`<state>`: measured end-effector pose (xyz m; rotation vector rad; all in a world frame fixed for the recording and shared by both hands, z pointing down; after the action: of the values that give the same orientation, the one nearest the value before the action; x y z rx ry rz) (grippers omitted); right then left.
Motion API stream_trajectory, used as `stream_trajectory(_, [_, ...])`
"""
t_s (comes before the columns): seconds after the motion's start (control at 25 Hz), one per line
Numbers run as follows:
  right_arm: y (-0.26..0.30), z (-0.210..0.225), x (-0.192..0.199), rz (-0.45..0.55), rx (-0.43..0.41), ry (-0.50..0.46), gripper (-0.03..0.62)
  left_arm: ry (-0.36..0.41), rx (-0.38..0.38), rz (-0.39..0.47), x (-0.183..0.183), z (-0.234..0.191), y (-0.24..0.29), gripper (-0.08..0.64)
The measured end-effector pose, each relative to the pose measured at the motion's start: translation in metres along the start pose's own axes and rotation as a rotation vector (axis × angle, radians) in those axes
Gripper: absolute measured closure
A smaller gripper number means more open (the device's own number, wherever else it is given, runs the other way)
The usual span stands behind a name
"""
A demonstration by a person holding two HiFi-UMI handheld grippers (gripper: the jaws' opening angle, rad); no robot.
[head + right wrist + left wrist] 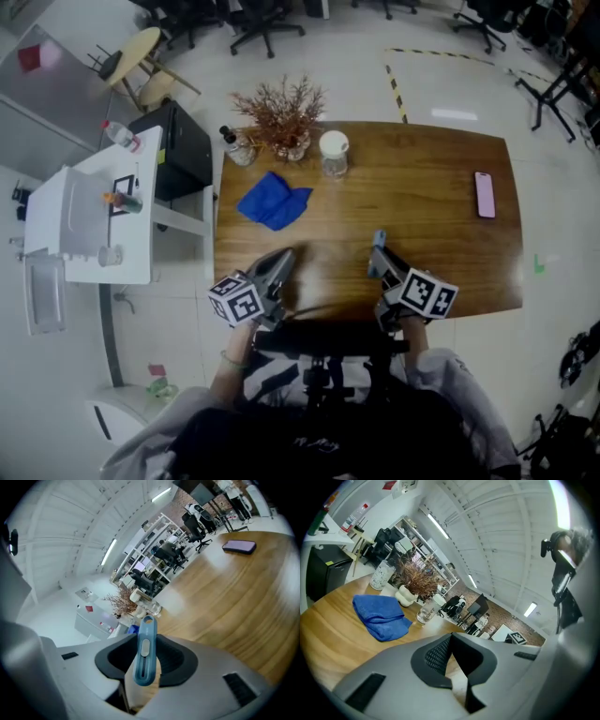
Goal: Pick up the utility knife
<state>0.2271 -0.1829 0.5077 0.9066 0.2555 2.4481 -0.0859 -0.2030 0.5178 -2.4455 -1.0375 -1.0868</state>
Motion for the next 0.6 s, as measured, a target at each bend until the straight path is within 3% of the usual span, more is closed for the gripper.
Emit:
stream_trajectory(0.16, [-0.011,-0.021,-0.004,0.079,-0.029,0.038,0.456,-0.003,0.045,-0.001,-0.001,-0.007,-0.003,0.558])
stream_trajectory(0.32, [-0.019,-0.03,0.008,0.112,0.016,0.043,0.456,-0.027,0.095,0.014,-0.004,-0.013,-0.012,0.558])
stream_trajectory(0.52, [-0.03,-0.037,0.029,0.142,0.035,0.037,0.456,0.143,0.08,-0.101,-0.008,-0.016,-0.022,0.558])
stream_trajectory(0.6, [-0.033,-0.038,0.035,0.162,0.039,0.05,0.456,0.164,0.095,-0.097,-0.012,-0.016,-0.024,0.558])
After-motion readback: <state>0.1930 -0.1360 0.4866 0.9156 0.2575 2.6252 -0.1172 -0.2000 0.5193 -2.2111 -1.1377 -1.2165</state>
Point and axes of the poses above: the fingertips, and each gripper's own axes: y forward along the fingers, z to its right, x out of its underside, the point moved 9 cm from there along -y, backward along the fingers, and after that the axes turned 12 degrees about z, right-handed, at the moved point
